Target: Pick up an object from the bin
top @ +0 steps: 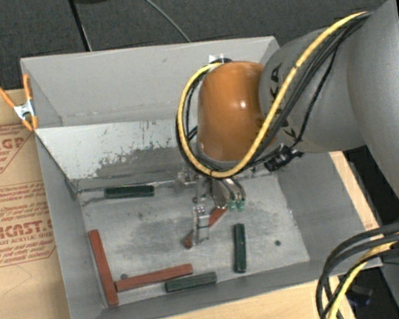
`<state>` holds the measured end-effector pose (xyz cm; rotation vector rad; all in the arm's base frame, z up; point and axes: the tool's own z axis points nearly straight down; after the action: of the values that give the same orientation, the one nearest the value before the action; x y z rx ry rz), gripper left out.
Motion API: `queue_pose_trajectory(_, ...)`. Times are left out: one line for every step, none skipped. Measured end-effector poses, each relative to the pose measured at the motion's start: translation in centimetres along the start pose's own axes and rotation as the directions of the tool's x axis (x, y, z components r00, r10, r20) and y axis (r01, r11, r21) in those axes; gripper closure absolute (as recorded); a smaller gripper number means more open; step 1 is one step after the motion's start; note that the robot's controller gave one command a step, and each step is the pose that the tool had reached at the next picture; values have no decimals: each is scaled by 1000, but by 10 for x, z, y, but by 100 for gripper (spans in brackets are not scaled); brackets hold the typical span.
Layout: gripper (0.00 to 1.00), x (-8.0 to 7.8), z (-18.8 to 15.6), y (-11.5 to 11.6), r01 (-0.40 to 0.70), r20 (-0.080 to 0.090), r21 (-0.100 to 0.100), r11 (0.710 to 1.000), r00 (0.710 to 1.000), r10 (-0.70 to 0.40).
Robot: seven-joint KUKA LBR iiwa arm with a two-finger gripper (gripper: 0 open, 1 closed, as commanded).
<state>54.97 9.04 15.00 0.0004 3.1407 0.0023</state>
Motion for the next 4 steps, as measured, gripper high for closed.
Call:
queue_pose_trajectory(0, 0, 0, 0, 0, 0, 0, 1000, 1000, 0)
queue_pose_trajectory(100, -1, 79, -96, 293, 1, 1, 956, 956, -293)
queue_pose_trajectory(0, -1, 80, -95, 293, 1, 0, 956, 956, -293)
queue_pose_trajectory(100, -1, 80, -95, 293, 2, 0, 956, 956, -293)
